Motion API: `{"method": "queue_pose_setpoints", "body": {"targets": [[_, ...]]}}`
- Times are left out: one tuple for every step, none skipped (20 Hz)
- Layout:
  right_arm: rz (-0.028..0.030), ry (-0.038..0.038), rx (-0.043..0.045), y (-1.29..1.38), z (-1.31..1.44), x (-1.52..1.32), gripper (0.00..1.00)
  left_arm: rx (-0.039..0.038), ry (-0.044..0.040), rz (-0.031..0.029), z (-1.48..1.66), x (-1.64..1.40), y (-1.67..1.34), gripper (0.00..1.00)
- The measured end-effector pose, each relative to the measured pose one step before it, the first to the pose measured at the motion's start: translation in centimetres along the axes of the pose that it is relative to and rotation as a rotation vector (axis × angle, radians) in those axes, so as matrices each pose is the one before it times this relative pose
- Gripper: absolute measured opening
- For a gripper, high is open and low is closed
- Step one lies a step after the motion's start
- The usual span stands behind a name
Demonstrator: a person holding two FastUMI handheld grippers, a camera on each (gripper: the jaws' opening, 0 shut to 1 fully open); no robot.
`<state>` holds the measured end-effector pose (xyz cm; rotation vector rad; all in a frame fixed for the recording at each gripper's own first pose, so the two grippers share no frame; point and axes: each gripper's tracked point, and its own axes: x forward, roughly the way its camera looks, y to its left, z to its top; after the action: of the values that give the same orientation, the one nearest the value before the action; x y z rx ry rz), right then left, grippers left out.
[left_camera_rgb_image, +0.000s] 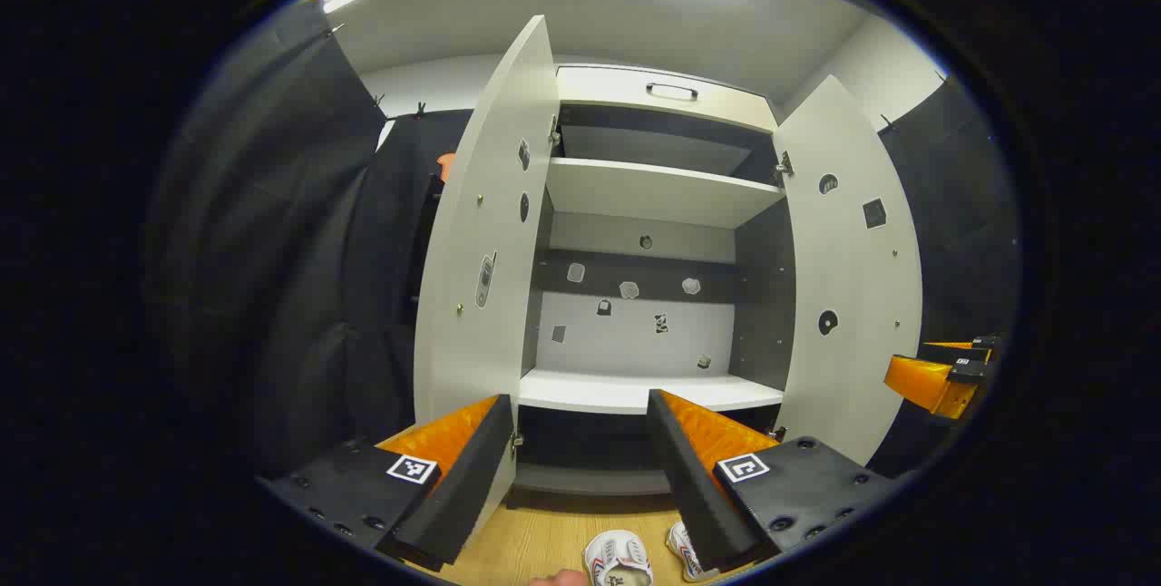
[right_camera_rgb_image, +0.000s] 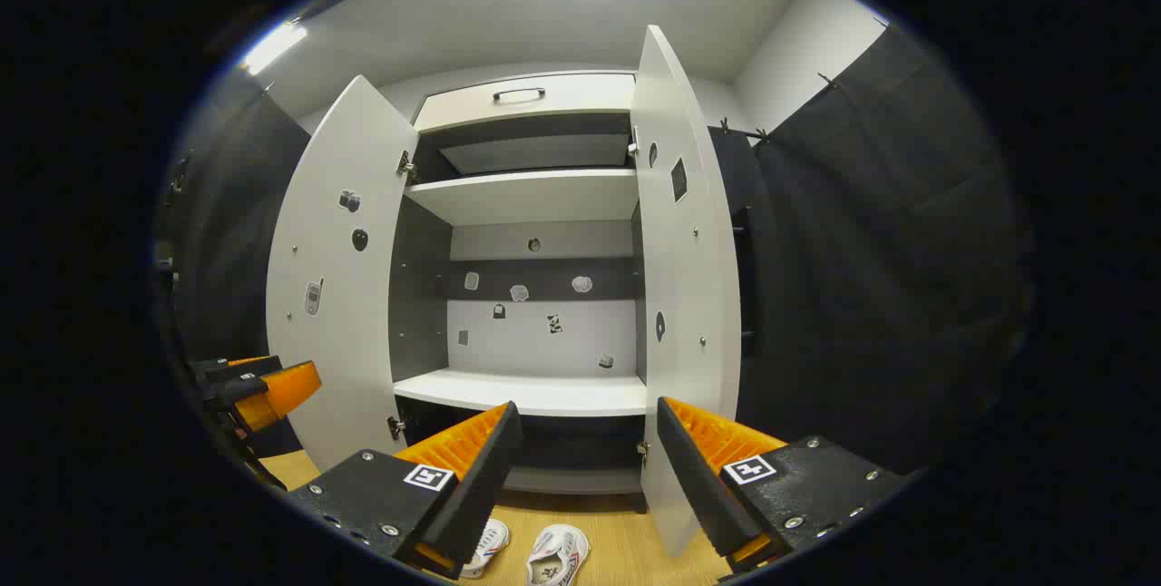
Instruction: Grab one shoe with the right hand and put it into the shoe cabinet, grab the other shoe with the left hand and put it into the shoe cabinet; then close the right door with the right hand and the left door with the left hand.
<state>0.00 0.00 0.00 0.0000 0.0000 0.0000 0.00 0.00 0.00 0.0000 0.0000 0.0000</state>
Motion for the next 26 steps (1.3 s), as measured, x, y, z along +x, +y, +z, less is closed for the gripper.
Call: {"method": "queue_pose_setpoints", "body": {"targets": [[0.00031, -0.00172, 0.00042, -0.036, -0.042, -0.008, 0.92, 0.00097, -0.00061, -0.00317, -0.011, 0.04, -0.108, 0.96], [-0.00065, -0.00145, -0.0006, 0.042, 0.005, 0.07, 0.92, 0.00114, -0.0006, -0.00215, 0.02, 0.055, -0.108, 0.96], [-0.00147, -0.00061, -0.00085, -0.04, -0.062, 0.011, 0.92, 0.00215, 0.0011, -0.00156, -0.061, 0.073, -0.045, 0.96], [-0.00094, -0.00063, -0.00084, -0.037, 0.043, 0.0, 0.92, 0.00168, -0.00034, -0.00123, -0.001, 0.004, -0.021, 0.96], [-0.00097, -0.00118, 0.00004, -0.042, 0.039, -0.003, 0.92, 0.00102, -0.00127, -0.00199, 0.064, -0.019, -0.065, 0.99], [-0.00104, 0.00028, 0.00056, -0.006, -0.03, -0.1, 0.92, 0.00136, -0.00153, -0.00018, 0.052, 0.087, 0.005, 0.96], [-0.0031, -0.00024, -0.00003, -0.074, -0.016, -0.004, 0.92, 0.001, -0.00167, 0.00072, -0.007, -0.034, -0.007, 0.96], [-0.00242, -0.00116, -0.00129, -0.123, -0.001, 0.052, 0.92, 0.0, 0.00001, 0.00108, 0.001, 0.015, 0.031, 0.96], [-0.00182, 0.0003, -0.00133, -0.06, -0.057, 0.057, 0.92, 0.00039, 0.00214, 0.00132, -0.055, 0.077, 0.028, 0.96], [-0.00014, 0.00251, 0.00001, -0.001, -0.022, 0.057, 0.92, 0.00138, 0.00218, 0.00234, -0.058, -0.029, 0.055, 0.96], [0.00094, 0.00156, 0.00062, 0.047, -0.043, -0.034, 0.92, 0.00138, 0.00107, 0.00196, -0.092, 0.034, 0.074, 0.96], [0.00058, 0.00086, -0.00025, 0.058, -0.059, -0.05, 0.92, 0.00064, 0.00057, 0.00053, 0.063, 0.007, -0.014, 0.96], [-0.00018, 0.00131, -0.00043, 0.049, -0.052, 0.001, 0.92, 0.00056, -0.00055, 0.00057, -0.029, -0.094, 0.014, 0.96], [0.00203, 0.00148, 0.00015, 0.031, -0.021, 0.067, 0.92, 0.00038, -0.00036, 0.00116, 0.023, -0.027, 0.071, 0.96], [0.00085, 0.00028, 0.00017, 0.113, -0.01, 0.047, 0.92, 0.00104, 0.00087, 0.00039, -0.033, 0.097, 0.034, 0.96], [0.00127, -0.00135, -0.00043, 0.051, 0.048, -0.044, 0.92, 0.00149, 0.00023, 0.00197, -0.015, 0.023, 0.028, 0.96], [0.00033, -0.00311, -0.00167, 0.003, 0.098, -0.014, 0.92, 0.00174, 0.00093, 0.00084, -0.015, -0.026, 0.034, 0.96], [-0.00152, -0.00134, -0.00149, -0.027, 0.007, 0.065, 0.92, 0.00139, 0.00195, 0.00096, -0.04, -0.002, 0.038, 0.96], [0.00064, 0.00072, -0.0009, 0.052, -0.066, 0.026, 0.92, -0.00066, 0.00107, 0.0003, -0.079, -0.035, 0.073, 0.96], [0.00175, 0.00039, 0.001, 0.113, 0.019, -0.011, 0.92, -0.00192, 0.00222, -0.00035, -0.068, 0.089, 0.056, 0.96], [0.00058, 0.00156, 0.00156, 0.002, -0.036, -0.033, 0.92, -0.00144, 0.00063, 0.00112, -0.004, -0.036, -0.009, 0.96], [0.00053, 0.00204, 0.00081, 0.018, -0.081, 0.018, 0.92, -0.00051, 0.00044, 0.0013, -0.017, 0.057, 0.058, 0.96], [-0.00033, 0.00023, 0.0002, 0.0, -0.005, 0.028, 0.92, 0.00078, 0.00019, 0.00054, 0.022, -0.026, 0.03, 0.96], [-0.00041, -0.00043, 0.0002, 0.01, 0.013, 0.021, 0.92, 0.00106, 0.00025, 0.00013, -0.014, -0.051, 0.017, 0.99], [0.00098, -0.00025, 0.00038, 0.037, 0.002, -0.007, 0.92, 0.00085, -0.00056, 0.00014, 0.017, 0.035, 0.051, 0.96], [0.00035, 0.00137, 0.00038, 0.059, -0.047, 0.011, 0.92, 0.00086, 0.00065, 0.0002, 0.033, 0.001, 0.02, 0.96]]}}
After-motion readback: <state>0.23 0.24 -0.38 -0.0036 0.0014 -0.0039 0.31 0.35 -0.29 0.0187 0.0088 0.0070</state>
